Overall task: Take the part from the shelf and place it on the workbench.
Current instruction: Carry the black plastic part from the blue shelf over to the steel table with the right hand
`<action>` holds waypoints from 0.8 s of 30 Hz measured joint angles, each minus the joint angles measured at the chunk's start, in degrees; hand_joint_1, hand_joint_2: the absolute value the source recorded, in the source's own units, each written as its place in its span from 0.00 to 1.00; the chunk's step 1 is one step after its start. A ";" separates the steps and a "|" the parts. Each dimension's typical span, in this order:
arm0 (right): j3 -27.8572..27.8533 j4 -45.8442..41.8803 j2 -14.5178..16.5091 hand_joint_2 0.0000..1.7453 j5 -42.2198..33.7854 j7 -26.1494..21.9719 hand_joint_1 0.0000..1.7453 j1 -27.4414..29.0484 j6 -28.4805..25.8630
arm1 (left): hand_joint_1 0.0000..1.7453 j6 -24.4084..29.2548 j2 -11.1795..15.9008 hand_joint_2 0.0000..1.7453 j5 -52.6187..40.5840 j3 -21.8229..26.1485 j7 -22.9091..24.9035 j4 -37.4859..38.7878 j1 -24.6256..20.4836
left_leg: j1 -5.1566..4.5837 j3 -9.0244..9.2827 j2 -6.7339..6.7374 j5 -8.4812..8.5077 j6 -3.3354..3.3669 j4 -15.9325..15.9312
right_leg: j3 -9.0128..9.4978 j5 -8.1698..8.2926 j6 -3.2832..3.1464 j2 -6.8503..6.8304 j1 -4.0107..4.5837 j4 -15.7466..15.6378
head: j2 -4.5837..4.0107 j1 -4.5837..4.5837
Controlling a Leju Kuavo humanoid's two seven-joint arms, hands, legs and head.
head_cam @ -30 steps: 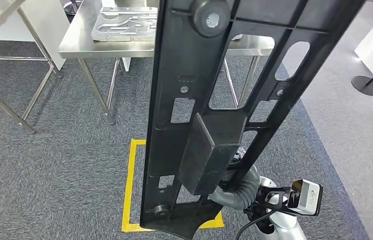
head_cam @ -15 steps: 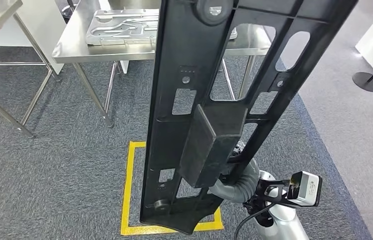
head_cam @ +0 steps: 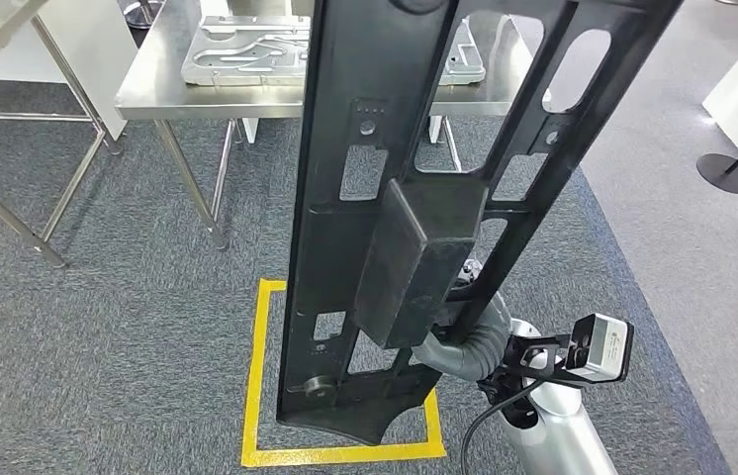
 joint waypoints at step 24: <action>0.08 2.48 -0.01 1.00 -1.15 -0.17 0.98 -2.75 -0.25 | 0.00 -0.03 0.23 1.00 -0.62 0.02 0.11 0.07 -0.54 | 0.76 -1.70 0.19 1.20 0.00 0.12 | 2.05 -6.71 1.06 0.03 -0.16 2.94 | 0.00 0.00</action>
